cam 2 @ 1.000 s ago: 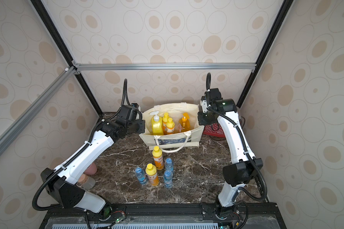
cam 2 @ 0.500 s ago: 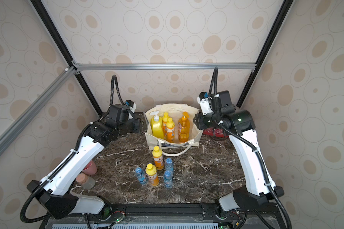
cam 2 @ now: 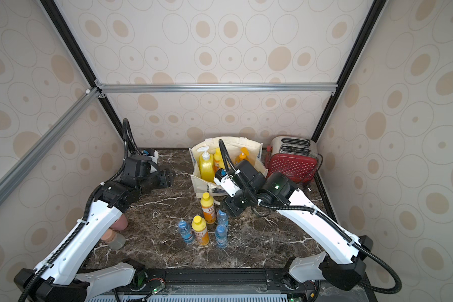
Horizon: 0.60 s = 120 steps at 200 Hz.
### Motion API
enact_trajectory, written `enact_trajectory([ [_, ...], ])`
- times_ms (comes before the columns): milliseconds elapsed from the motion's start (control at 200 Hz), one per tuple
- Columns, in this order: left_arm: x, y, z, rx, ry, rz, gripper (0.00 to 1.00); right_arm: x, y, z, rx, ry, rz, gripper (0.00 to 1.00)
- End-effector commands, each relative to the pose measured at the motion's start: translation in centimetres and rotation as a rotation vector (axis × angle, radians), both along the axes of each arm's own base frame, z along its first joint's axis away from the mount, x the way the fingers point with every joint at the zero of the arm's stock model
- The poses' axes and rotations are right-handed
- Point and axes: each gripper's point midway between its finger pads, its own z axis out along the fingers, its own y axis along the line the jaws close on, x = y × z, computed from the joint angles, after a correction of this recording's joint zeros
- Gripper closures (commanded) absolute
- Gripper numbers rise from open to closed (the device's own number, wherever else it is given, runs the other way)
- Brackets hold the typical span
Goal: Pack dish soap into the shopping bag
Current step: Pick up the bottle of dish soap at the center of the board.
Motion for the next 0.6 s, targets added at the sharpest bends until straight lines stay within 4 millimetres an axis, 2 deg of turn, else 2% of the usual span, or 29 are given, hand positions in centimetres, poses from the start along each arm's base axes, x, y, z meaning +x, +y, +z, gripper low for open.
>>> enact_trajectory([
  [0,-0.2,-1.5,2.0,-0.109,-0.055,-0.048,0.22,0.1,0.9,-0.8,-0.011,-0.02,-0.032,0.44],
  [135,-0.7,-1.6,2.0,-0.104,-0.042,-0.07,0.2,0.4,3.1,-2.3,0.005,-0.005,-0.027,0.39],
  [396,-1.1,-1.9,0.9,-0.114,-0.012,-0.089,0.19,4.2,5.8,-4.4,-0.042,-0.051,-0.102,0.35],
  [596,-1.2,-2.3,0.4,-0.119,0.002,-0.108,0.18,5.9,7.1,-5.8,-0.084,-0.059,-0.137,0.35],
])
